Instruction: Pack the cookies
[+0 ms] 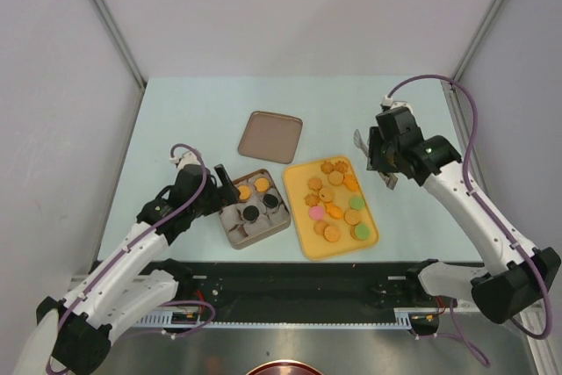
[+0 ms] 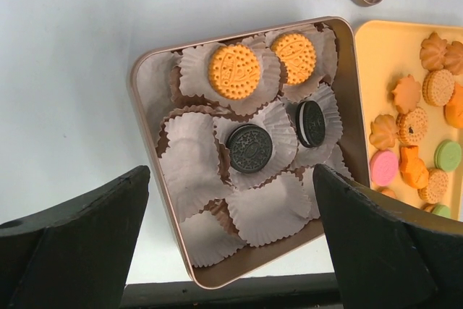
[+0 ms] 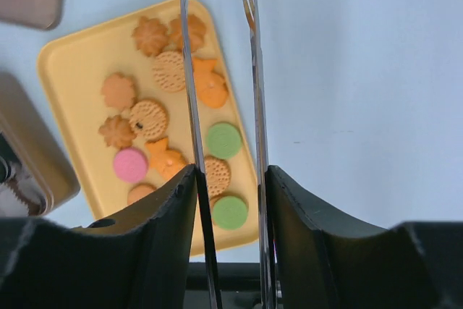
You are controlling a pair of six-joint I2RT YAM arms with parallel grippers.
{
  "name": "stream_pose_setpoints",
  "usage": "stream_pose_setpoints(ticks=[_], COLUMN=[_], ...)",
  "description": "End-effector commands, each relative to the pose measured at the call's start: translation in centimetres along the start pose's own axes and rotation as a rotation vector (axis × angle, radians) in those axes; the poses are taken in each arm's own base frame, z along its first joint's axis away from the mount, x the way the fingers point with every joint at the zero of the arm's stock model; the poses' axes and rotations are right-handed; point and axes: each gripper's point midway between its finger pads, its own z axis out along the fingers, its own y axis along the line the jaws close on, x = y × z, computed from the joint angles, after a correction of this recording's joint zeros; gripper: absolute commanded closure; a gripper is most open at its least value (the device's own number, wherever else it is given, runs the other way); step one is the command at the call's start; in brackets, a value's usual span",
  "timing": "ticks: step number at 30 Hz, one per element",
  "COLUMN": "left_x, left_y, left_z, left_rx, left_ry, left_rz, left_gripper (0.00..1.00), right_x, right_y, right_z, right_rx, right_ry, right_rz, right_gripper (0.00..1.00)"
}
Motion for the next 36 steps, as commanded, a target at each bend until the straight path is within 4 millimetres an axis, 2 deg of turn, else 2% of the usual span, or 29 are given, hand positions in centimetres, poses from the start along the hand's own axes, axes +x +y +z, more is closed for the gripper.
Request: stream_pose_setpoints(ticks=[1,3,9,10,13,18,22,26,30,33,36], left_x=[-1.5,-1.5,-1.5,-1.5,-1.3,-1.2,-1.2,-1.0,-0.9,-0.8,-0.8], left_y=[-2.2,-2.5,-3.3,-3.3,-3.4,-3.4,-3.3,-3.1,-3.1,-2.9,-2.9], left_z=[-0.5,-0.6,-0.7,-0.8,-0.8,-0.9,-1.0,-0.9,-0.7,-0.6,-0.7], left_rx=[0.087,0.105,0.142,0.147,0.155,0.160,0.159,0.153,0.152,0.147,0.144], left_ry=[-0.029,-0.029,-0.021,-0.023,-0.017,-0.015,-0.016,-0.015,-0.009,-0.010,-0.011], left_rz=[-0.001,0.000,-0.003,-0.008,-0.009,-0.009,-0.008,-0.006,-0.007,-0.008,-0.006], left_gripper=[0.00,0.00,0.00,0.00,0.00,0.00,0.00,0.00,0.00,0.00,0.00], right_x=[-2.4,-2.9,-3.2,-2.6,-2.0,-1.3,0.2,2.9,5.2,6.2,6.2], right_y=[-2.3,-4.1,-7.6,-8.6,-9.7,-10.4,-11.2,-12.1,-12.7,-12.9,-12.9], right_z=[2.1,3.7,8.1,9.4,11.9,15.0,17.4,19.6,21.1,21.9,22.0], right_rx=[-0.002,0.042,0.101,0.126,0.157,0.206,0.244,0.288,0.324,0.347,0.359], right_ry=[-0.031,-0.018,0.045,0.079,0.134,0.190,0.254,0.335,0.412,0.451,0.453], right_rz=[0.082,0.129,0.215,0.235,0.267,0.272,0.267,0.255,0.241,0.224,0.233], right_gripper=[0.54,0.54,0.55,0.55,0.56,0.57,0.56,0.55,0.50,0.47,0.40])
